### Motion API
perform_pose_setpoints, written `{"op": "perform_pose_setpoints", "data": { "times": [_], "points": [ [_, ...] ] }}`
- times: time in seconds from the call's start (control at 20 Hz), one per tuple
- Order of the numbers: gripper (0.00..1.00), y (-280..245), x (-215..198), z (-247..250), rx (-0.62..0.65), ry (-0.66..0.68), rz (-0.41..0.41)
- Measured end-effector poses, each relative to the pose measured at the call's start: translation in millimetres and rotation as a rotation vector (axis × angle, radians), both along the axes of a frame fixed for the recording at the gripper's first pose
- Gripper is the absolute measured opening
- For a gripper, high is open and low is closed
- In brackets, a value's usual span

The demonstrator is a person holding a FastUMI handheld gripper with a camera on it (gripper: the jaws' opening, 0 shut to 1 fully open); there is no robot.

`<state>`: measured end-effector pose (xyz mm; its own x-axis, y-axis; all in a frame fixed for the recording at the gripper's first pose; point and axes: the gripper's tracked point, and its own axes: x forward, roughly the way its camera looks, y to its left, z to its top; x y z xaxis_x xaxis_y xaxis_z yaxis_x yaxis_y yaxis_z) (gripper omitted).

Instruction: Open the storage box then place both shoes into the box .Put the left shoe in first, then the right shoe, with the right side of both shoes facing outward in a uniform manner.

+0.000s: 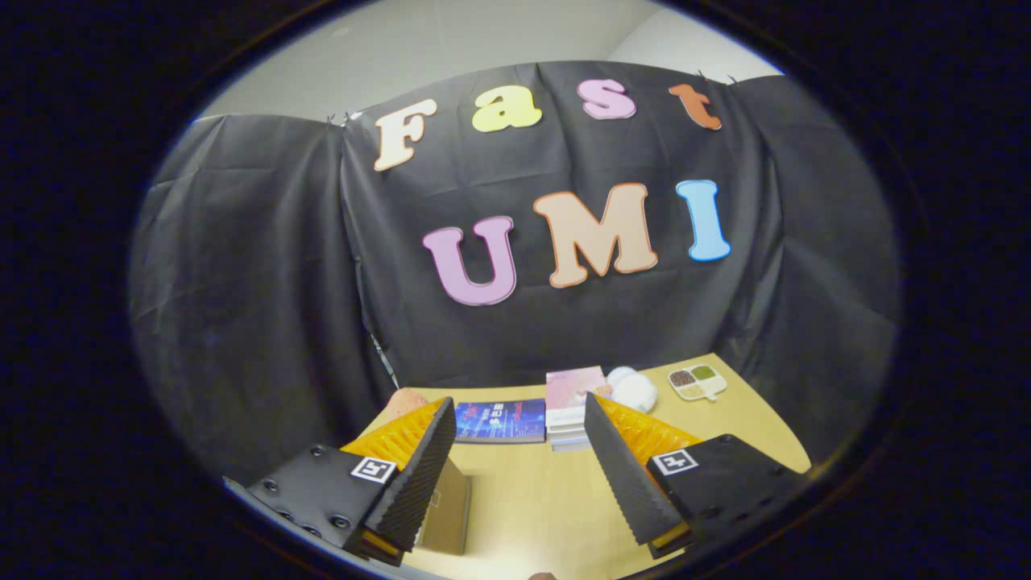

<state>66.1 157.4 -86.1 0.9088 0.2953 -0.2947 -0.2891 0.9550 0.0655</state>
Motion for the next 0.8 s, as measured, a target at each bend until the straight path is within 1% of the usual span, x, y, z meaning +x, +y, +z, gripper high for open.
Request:
{"op": "perform_pose_setpoints", "data": {
  "times": [0.15,0.35,0.6,0.8],
  "points": [
    [0.99,-14,-1,35,0.005,-0.059,-0.015],
    [0.99,-23,-6,63,0.021,-0.115,-0.033],
    [0.99,-28,-13,72,0.059,-0.127,-0.038],
    [0.99,-35,-14,71,0.052,-0.123,-0.056]
  ]
}}
